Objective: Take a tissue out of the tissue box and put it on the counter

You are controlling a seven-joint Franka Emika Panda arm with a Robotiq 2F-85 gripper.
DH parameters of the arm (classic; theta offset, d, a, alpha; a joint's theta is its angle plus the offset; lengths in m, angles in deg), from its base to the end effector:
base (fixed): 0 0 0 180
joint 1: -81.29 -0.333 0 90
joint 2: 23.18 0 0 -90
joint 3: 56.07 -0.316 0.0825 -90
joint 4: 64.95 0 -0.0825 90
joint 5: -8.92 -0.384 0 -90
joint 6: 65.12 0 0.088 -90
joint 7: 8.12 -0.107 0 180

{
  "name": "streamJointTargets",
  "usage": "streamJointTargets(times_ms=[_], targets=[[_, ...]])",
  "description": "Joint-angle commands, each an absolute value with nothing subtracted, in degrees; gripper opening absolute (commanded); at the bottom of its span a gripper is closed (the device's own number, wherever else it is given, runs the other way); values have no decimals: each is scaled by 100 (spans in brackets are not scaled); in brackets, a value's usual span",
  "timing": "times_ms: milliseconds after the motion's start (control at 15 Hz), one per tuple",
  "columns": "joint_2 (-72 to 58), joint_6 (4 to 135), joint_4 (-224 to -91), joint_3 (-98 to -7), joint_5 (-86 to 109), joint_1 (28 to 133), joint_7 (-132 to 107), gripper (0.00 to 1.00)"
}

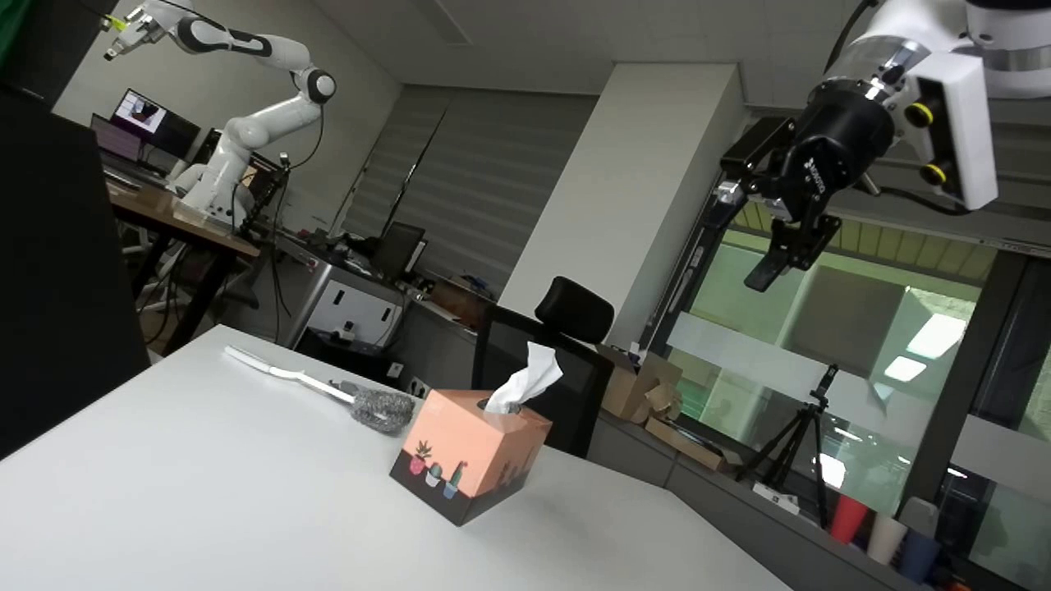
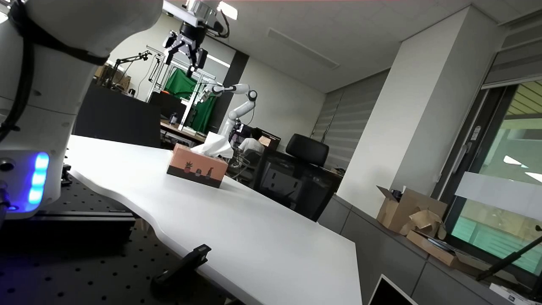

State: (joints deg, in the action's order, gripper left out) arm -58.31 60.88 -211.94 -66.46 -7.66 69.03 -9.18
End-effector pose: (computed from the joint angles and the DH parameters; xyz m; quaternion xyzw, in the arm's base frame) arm 0.3516 0.1613 0.4867 -0.9841 -0.1061 -0.1051 0.0964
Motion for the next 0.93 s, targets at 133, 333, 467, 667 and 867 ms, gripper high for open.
streamJointTargets(times_ms=[133,333,467,667,867], targets=[[-4999,6938,-20874,-6362,-617,7164,-896,100],[-4354,7482,-20616,-6237,-496,7389,-1022,100],[-3913,7672,-20327,-6141,-424,7553,-1117,100],[-3127,7476,-19552,-5974,-374,7706,-1058,100],[-2342,7167,-18605,-5931,-138,7849,-1279,100]])
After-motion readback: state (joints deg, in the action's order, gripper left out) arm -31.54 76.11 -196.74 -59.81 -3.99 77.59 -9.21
